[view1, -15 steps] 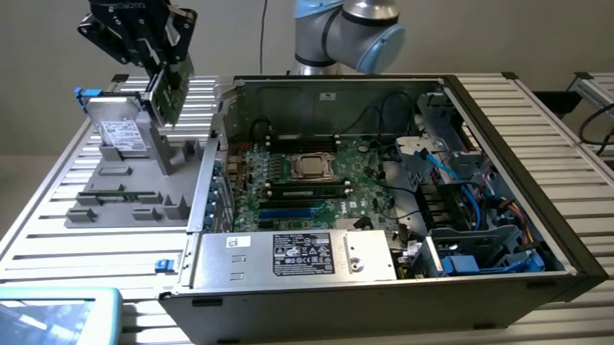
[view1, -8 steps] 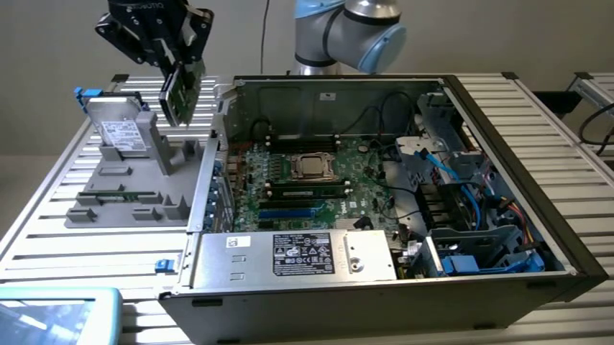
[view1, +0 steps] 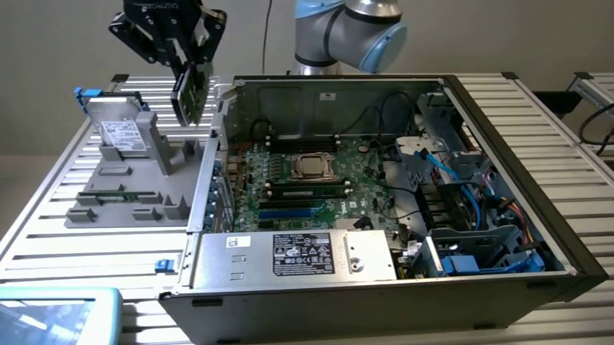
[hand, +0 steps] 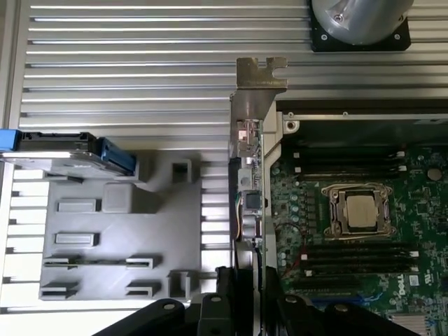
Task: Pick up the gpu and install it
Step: 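Pick up the gpu and move the gpu toward the slot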
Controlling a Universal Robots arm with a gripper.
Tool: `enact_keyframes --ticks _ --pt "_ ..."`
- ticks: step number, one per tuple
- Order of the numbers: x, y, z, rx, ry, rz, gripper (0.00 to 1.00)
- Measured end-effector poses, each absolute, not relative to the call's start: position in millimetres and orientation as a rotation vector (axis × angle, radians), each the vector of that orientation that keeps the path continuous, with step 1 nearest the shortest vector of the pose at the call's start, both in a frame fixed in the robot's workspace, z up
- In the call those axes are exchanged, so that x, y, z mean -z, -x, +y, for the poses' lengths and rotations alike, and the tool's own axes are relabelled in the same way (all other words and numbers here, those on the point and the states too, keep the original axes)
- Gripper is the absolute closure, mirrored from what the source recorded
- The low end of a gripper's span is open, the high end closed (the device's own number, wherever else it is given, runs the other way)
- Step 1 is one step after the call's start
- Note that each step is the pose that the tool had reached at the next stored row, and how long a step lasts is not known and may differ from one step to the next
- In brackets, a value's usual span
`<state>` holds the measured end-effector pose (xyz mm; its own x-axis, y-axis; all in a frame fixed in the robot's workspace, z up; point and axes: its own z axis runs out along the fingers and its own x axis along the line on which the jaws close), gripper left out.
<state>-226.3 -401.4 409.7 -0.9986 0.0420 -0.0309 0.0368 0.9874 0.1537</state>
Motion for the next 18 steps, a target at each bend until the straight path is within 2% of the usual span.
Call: enact_keyframes --ticks 6,11,18 --pt "-412 215 -401 -0.241 -0.069 3.154 0.72" --pt "-429 197 -401 -0.241 -0.070 3.161 0.72" --pt "-432 172 -401 -0.242 -0.073 3.180 0.72"
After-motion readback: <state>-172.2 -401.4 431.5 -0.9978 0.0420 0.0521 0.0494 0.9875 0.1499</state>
